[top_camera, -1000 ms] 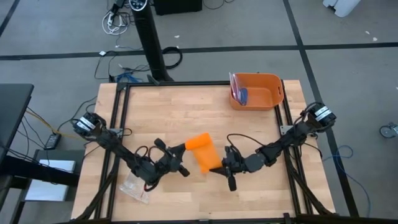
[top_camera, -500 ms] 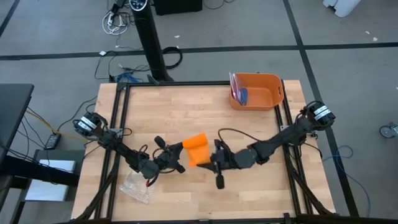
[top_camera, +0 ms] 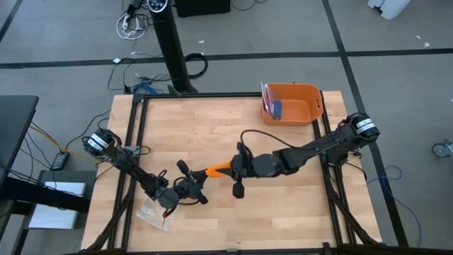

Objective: Roll bandage
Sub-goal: Roll the orange bandage

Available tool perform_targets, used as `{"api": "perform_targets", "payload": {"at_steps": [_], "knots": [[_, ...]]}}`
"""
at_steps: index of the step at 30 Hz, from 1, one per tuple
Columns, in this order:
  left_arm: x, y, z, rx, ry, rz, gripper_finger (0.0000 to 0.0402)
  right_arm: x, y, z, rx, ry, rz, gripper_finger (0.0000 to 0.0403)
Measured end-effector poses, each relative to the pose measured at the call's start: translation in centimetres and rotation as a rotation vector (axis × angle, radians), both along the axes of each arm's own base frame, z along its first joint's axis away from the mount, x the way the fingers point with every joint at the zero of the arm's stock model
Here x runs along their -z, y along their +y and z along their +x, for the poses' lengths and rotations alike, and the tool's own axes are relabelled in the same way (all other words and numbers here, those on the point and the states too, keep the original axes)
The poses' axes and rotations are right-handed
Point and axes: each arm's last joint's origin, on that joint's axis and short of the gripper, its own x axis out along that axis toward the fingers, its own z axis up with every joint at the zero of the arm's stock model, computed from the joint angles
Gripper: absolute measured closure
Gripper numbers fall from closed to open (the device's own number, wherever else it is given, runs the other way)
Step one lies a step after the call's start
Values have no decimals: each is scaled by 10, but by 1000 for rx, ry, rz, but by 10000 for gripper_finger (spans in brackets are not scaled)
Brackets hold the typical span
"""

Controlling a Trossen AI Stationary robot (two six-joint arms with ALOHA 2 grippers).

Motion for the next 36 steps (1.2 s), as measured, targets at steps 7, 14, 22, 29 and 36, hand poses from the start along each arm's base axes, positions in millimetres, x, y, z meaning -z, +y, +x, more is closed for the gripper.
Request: {"api": "perform_targets", "payload": {"at_steps": [7,14,22,29,36], "knots": [[-14,-19,11,48,73,58,389,8,-15,2,23,77,62,402],[-25,-32,15,63,106,95,389,17,-19,0,47,168,159,380],[-27,-36,14,80,104,94,389,22,-19,-3,53,235,242,311],[-27,-39,11,96,95,84,390,18,-20,-6,57,230,253,248],[-27,-44,8,116,87,71,390,-4,-23,-18,47,178,277,212]]}}
